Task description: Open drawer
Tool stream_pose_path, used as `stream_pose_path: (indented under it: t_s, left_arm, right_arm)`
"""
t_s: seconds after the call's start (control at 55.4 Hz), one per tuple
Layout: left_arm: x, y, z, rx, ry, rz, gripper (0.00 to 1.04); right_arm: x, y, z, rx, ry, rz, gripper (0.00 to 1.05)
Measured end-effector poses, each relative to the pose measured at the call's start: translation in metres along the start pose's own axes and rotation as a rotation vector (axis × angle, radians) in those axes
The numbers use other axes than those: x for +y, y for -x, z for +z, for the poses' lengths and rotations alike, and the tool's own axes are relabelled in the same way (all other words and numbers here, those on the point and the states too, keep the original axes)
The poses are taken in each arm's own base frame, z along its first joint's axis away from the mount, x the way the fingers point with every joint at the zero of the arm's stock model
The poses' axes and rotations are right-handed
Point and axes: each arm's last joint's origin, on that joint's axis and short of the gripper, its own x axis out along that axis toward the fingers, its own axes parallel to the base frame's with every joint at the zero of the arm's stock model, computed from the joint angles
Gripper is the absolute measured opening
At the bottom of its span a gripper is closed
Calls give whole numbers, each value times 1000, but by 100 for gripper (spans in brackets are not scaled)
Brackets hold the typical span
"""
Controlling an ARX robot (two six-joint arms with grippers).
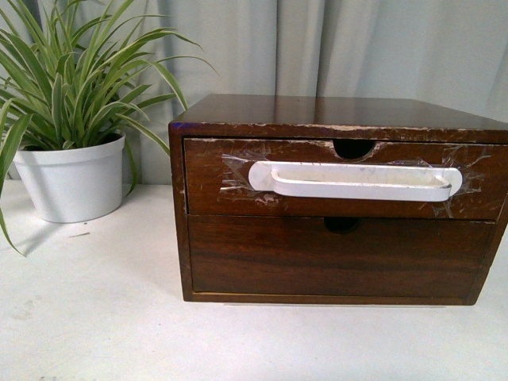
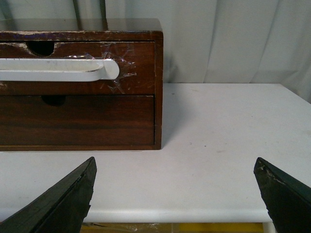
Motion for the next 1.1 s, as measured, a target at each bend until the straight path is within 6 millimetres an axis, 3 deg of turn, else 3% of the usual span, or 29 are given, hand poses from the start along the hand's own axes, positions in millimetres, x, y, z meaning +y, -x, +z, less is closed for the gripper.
stream_pose_path:
  t_s: [1.101]
  left_arm:
    - [0,0,0,0,0,0,99]
  right_arm:
    - [0,0,0,0,0,0,96]
